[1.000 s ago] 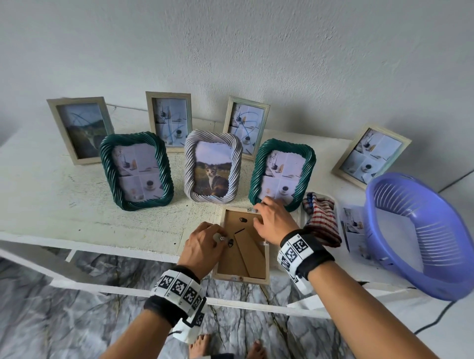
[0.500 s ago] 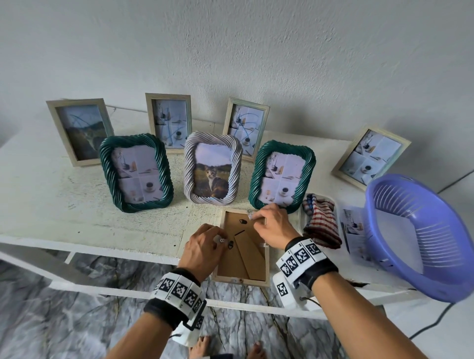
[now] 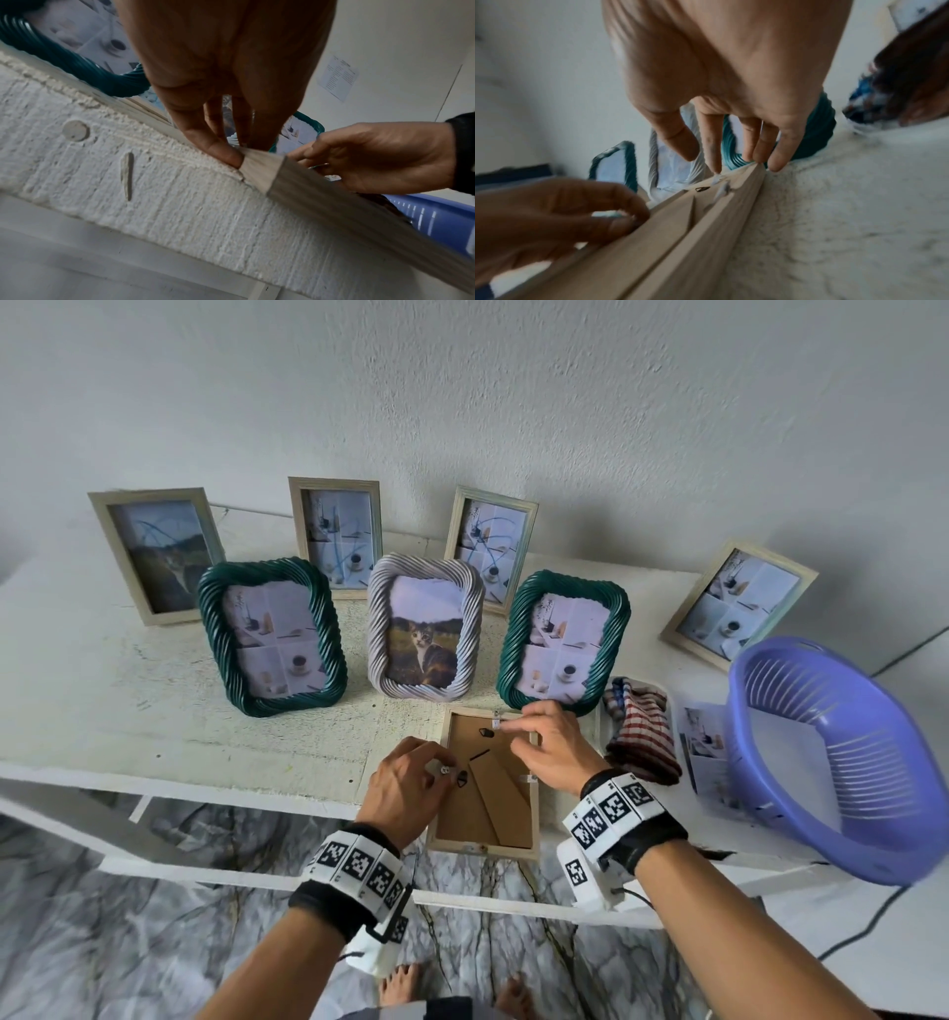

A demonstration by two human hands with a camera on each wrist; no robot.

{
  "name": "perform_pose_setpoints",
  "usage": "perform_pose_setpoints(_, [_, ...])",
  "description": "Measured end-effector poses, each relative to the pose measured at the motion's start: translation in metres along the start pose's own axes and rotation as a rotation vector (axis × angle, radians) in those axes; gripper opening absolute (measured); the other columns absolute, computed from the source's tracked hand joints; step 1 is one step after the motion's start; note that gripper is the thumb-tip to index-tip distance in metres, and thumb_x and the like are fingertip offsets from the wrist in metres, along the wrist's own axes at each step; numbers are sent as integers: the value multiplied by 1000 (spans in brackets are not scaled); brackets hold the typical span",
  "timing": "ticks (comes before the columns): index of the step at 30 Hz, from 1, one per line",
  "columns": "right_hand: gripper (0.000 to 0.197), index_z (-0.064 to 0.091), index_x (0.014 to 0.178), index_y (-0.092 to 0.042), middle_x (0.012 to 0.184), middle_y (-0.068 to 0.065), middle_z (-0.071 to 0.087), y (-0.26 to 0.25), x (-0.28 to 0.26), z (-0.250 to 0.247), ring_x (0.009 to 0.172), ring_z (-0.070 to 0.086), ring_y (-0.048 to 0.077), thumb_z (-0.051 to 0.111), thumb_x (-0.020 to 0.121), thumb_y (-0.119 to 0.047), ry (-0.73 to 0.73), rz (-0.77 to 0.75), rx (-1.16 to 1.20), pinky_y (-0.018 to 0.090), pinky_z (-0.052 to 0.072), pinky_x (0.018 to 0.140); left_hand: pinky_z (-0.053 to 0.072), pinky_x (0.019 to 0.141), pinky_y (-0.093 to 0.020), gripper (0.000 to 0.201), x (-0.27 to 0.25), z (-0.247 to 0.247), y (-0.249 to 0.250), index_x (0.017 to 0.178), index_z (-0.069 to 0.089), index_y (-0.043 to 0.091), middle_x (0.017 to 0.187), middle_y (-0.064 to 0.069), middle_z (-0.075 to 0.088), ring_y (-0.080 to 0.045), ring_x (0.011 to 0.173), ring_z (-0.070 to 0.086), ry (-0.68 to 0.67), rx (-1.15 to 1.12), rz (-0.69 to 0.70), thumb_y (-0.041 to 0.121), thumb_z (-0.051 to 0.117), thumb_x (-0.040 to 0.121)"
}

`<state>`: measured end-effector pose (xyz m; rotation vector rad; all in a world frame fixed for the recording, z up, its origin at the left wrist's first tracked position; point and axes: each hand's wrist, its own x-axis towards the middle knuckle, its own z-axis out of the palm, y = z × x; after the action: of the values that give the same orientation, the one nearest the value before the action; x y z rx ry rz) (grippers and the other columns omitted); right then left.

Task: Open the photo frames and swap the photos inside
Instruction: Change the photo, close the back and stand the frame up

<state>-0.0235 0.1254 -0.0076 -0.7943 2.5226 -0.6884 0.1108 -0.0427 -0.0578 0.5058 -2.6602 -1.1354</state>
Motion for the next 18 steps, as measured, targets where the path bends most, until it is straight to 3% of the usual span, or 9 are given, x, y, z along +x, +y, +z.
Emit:
perform_pose_setpoints(2, [40, 57, 133, -21, 140, 9, 38, -3, -15, 2, 132, 34, 26, 58, 93, -28, 48, -36, -25, 27, 26, 106, 54, 73, -36, 8, 0, 0, -1, 91, 71, 26, 99, 4, 62, -17, 81, 62, 6, -5, 1, 28, 72, 84])
perform_pose_setpoints(4, [58, 42, 144, -26, 154, 7, 22, -6, -37, 6, 142, 22, 26, 60, 91, -39, 49, -58, -38, 32, 24, 111, 55, 72, -36, 8, 0, 1, -3, 91, 71, 27, 100, 5, 62, -16, 79, 63, 7, -12, 4, 28, 73, 83])
perform_pose_setpoints(6, [82, 19, 152, -34, 161, 1, -1, -10, -59, 14, 147, 5, 18, 63, 86, -52, -39, -48, -3, 31, 15, 113, 55, 72, -35, 8, 0, 0, -3, 91, 71, 27, 100, 5, 62, -15, 78, 63, 4, -10, 6, 28, 73, 83])
perform_pose_setpoints(8, [99, 3, 153, -38, 159, -3, -12, -10, -74, 26, 146, -3, 14, 67, 81, -57, -104, -17, 28, 28, 11, 112, 54, 71, -34, 9, 1, 0, -3, 90, 71, 27, 99, 5, 63, -15, 78, 63, 8, -9, 4, 29, 74, 82])
perform_pose_setpoints(11, [109, 0, 152, -42, 161, 8, -10, -6, -82, 46, 148, -2, 25, 73, 73, -59, -38, 4, 53, 39, 17, 117, 53, 70, -34, 9, 1, 1, -4, 90, 72, 27, 99, 6, 63, -16, 77, 64, 14, -9, -2, 30, 74, 82])
perform_pose_setpoints(18, [113, -7, 151, -41, 160, 16, -6, 0, -76, 65, 148, 2, 29, 71, 72, -62, 69, -18, 23, 42, 16, 119, 52, 69, -30, 10, 1, 1, -5, 90, 72, 28, 98, 8, 62, -10, 71, 63, 11, -9, -2, 34, 74, 82])
